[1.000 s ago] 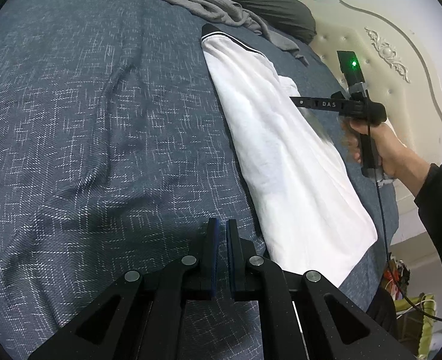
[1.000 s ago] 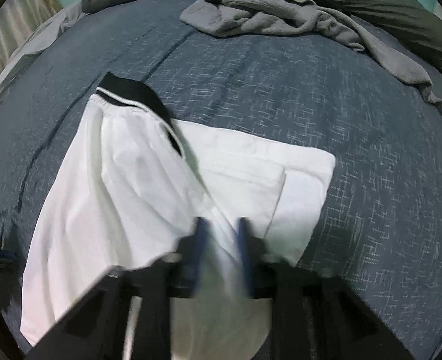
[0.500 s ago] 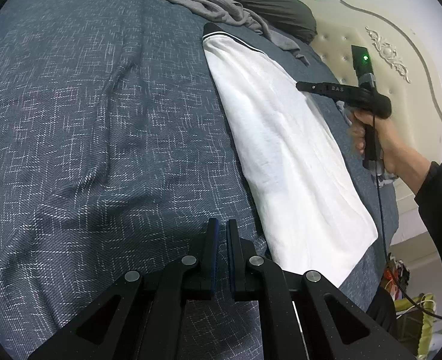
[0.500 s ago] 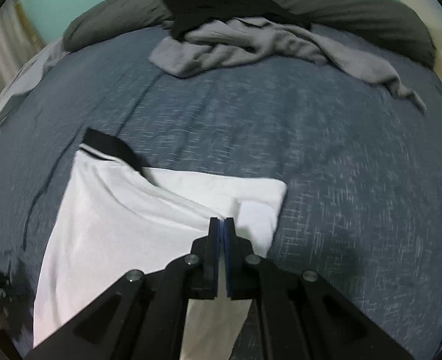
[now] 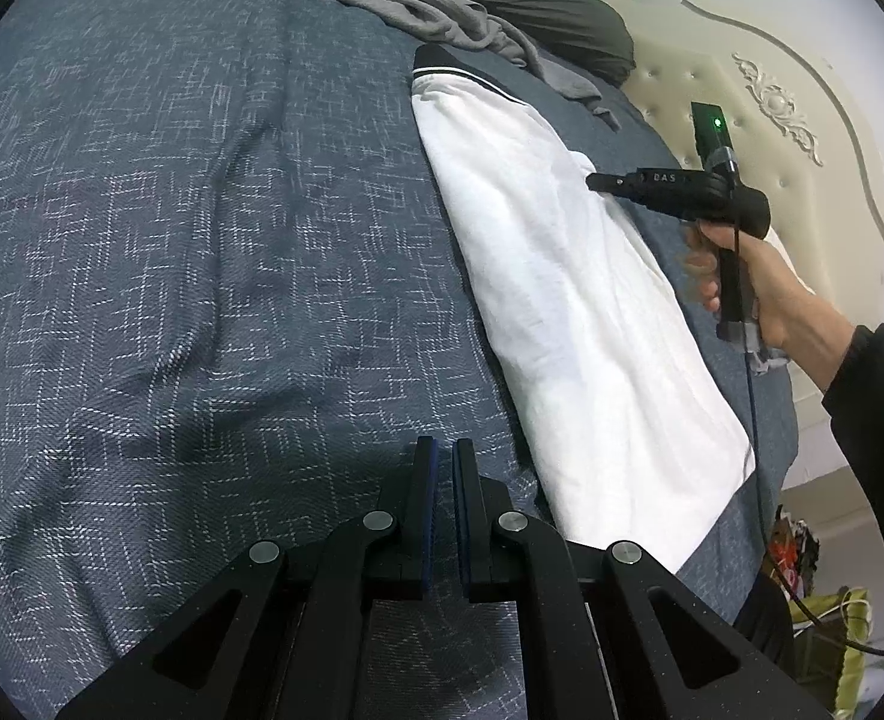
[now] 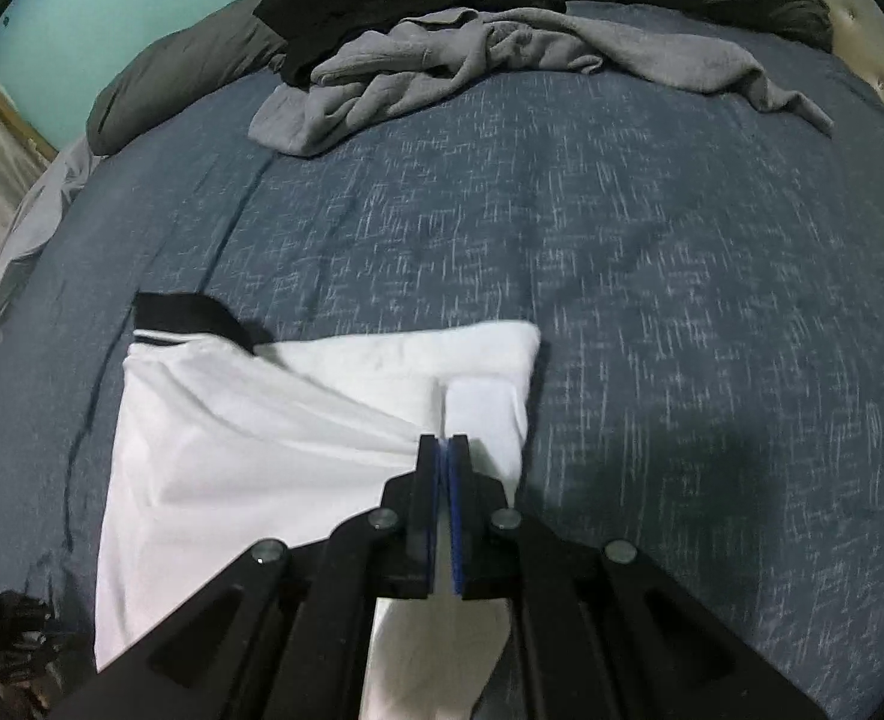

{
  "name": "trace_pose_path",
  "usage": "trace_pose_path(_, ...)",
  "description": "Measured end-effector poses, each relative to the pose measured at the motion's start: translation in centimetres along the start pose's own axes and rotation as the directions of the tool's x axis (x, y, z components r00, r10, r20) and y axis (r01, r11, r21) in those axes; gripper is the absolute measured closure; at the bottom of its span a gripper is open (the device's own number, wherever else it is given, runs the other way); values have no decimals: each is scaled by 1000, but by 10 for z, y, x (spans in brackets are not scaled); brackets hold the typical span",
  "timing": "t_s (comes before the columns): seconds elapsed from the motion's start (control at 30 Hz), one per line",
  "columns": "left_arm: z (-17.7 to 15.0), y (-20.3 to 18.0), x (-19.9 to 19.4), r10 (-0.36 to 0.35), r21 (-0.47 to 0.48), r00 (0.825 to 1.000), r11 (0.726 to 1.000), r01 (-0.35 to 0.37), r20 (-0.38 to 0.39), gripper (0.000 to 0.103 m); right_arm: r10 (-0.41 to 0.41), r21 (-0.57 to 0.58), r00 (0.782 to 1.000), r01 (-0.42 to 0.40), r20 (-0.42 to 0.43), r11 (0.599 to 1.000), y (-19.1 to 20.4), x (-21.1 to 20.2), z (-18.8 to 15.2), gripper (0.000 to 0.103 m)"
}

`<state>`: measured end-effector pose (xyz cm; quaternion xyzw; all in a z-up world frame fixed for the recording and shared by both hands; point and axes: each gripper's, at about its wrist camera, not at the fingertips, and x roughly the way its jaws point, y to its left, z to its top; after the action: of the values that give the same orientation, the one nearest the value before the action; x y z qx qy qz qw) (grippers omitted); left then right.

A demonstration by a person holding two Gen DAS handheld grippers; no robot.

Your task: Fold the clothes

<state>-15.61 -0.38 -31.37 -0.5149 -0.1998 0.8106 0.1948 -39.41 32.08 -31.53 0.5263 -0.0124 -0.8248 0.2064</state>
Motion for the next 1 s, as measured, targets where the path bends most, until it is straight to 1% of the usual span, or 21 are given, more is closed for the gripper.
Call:
trace_pose_path(0.03,0,-1,0,-3,2,1000,1000,3,-1,98,13,-3,1000,-13,4,1000,-1,-4,-2,100)
trace_pose_path(0.1,-1,-4,0,-11,6,1000,1000,11,-3,98,14,18,1000,-14,15,1000,-6,-12,-4,96)
trace_pose_path(0.13,-2,-5,1,-14,9,1000,1000,14,-4,98,14,28,1000,-14,20,1000,-9,-17,-5,92)
trace_pose_path(0.17,-2,-7,1,-17,12,1000,1000,17,-5,98,37,60,999,-39,26,997,-16,-23,-7,87)
trace_pose_path(0.2,-2,-8,1,-19,15,1000,1000,19,-6,98,44,75,999,-46,28,996,-19,-25,-8,83)
trace_pose_path(0.23,-2,-9,2,-21,17,1000,1000,21,-7,98,53,90,998,-55,24,994,-23,-30,-12,76)
trace_pose_path(0.27,-2,-10,2,-23,18,1000,1000,23,-7,98,69,95,998,-70,11,993,-25,-31,-15,75)
trace_pose_path(0.37,-3,-13,5,-38,18,999,999,38,-12,98,63,73,998,-61,-21,995,-24,-26,-21,75)
trace_pose_path(0.5,-4,-22,15,-60,31,998,998,61,-34,98,80,76,996,-78,-27,994,-25,-25,-29,76)
trace_pose_path(0.57,-4,-26,20,-61,43,997,997,63,-42,98,68,59,997,-67,-29,996,-23,-22,-31,93)
trace_pose_path(0.63,-6,-28,22,-62,50,997,997,64,-48,98,58,50,998,-56,-30,997,-22,-20,-31,98)
trace_pose_path(0.67,-7,-29,23,-62,52,997,997,65,-51,98,49,54,999,-48,-17,997,-23,-22,-31,99)
trace_pose_path(0.8,-10,-31,27,-63,60,996,996,67,-64,98,9,89,1000,-11,21,996,-35,-30,-31,100)
trace_pose_path(0.87,-12,-32,29,-63,63,996,996,68,-69,98,-18,86,1000,17,3,996,-37,-30,-33,100)
trace_pose_path(1.0,-12,-31,28,-60,62,995,996,65,-75,98,-33,110,999,33,-1,993,-43,-30,-36,100)
